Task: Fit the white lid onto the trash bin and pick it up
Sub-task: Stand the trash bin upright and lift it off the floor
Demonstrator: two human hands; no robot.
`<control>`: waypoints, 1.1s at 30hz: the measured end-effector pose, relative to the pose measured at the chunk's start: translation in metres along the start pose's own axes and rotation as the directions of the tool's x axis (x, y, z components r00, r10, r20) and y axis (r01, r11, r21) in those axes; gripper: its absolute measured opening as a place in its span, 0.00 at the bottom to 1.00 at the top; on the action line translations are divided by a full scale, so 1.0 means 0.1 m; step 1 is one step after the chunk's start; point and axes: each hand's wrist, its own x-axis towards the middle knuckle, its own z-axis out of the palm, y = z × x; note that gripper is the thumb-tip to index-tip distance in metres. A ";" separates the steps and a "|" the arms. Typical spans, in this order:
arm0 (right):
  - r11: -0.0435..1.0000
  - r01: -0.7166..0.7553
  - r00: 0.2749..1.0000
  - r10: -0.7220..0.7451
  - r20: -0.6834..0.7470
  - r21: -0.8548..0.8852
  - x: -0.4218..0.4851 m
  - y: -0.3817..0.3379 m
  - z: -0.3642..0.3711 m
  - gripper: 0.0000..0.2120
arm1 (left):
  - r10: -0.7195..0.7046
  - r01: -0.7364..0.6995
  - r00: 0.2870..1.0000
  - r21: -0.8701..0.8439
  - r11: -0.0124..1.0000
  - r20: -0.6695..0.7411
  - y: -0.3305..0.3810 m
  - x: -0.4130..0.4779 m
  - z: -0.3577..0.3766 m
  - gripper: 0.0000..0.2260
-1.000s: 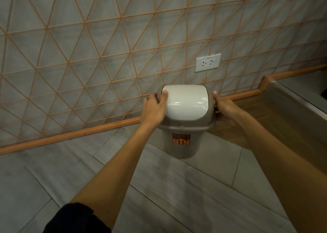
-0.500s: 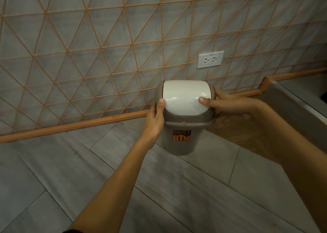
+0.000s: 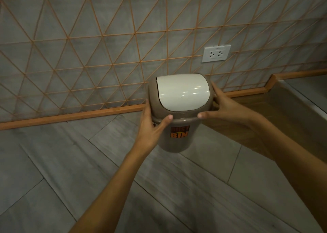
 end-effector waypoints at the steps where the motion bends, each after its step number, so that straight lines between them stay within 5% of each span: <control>1: 0.999 0.030 1.000 -0.030 -0.007 0.012 -0.01 0.05 0.03 0.59 | 0.001 -0.001 1.000 0.025 1.000 0.003 -0.03 0.01 0.00 0.45; 15: 0.993 0.121 0.982 -0.119 -0.146 0.007 0.33 0.18 0.16 0.42 | -0.005 0.003 0.999 -0.069 0.998 -0.038 -0.13 0.22 -0.02 0.36; 33: 0.997 0.066 0.937 -0.073 -0.342 -0.033 0.95 0.15 0.35 0.29 | -0.051 0.051 0.998 -0.027 0.998 -0.021 -0.16 0.80 -0.22 0.35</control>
